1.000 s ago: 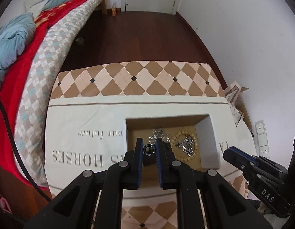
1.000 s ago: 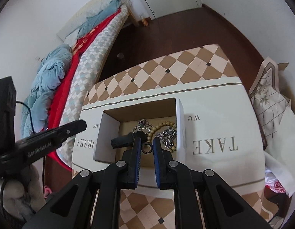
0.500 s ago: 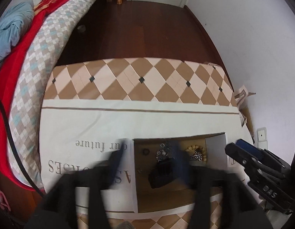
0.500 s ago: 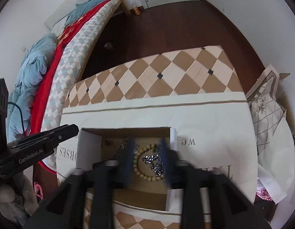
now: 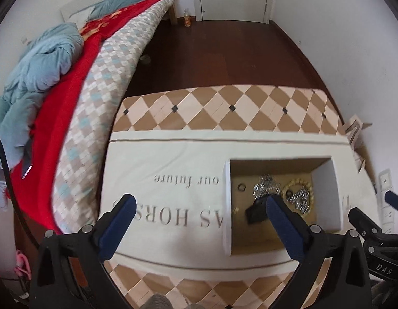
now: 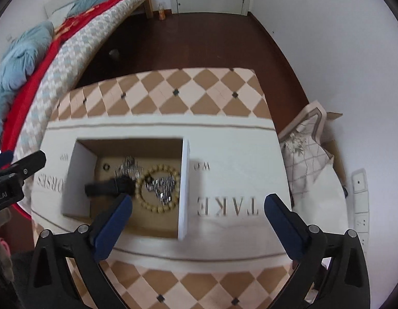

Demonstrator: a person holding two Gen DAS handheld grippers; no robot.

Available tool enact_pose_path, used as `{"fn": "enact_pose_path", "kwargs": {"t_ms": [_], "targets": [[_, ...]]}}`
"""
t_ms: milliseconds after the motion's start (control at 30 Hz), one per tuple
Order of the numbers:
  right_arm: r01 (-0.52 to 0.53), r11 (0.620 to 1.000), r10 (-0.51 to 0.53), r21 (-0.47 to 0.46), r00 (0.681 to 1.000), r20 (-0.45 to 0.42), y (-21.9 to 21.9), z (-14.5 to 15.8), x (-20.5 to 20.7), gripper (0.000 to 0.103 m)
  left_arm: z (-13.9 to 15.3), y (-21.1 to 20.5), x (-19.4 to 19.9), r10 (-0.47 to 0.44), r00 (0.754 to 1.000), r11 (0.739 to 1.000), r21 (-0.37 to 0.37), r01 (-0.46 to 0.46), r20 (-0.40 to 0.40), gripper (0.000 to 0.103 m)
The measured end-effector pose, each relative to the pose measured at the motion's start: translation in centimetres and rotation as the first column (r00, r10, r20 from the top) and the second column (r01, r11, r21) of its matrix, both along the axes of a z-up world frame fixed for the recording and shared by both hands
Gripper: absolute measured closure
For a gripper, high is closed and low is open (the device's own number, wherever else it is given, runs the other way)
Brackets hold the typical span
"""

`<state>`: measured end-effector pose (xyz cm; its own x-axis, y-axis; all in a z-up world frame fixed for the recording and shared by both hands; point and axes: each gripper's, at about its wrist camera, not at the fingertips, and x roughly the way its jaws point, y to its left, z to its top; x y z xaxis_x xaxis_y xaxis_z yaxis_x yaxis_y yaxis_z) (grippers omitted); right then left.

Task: Organize jewelry
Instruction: 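Lift both tools up and away from the box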

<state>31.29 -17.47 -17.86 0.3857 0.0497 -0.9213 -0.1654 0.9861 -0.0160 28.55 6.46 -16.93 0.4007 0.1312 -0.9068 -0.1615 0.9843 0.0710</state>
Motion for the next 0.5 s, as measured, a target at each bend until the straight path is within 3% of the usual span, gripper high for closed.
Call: {"fn": "enact_pose_path", "kwargs": {"t_ms": [233,500], "targets": [[0.002,1.0,-0.003,0.02,1.0,0.023,0.1,1.6,-3.8,0.0,1.5,-0.4,-3.7,0.017,1.0,1.0,0.003,-0.017,0.023,0.0],[0.002,1.0,-0.005,0.023,0.994,0.107,-0.7,5.8,-8.5,0.0,5.1,-1.0,-8.1,0.045,0.995,0.999,-0.033,-0.042,0.093,0.0]]}}
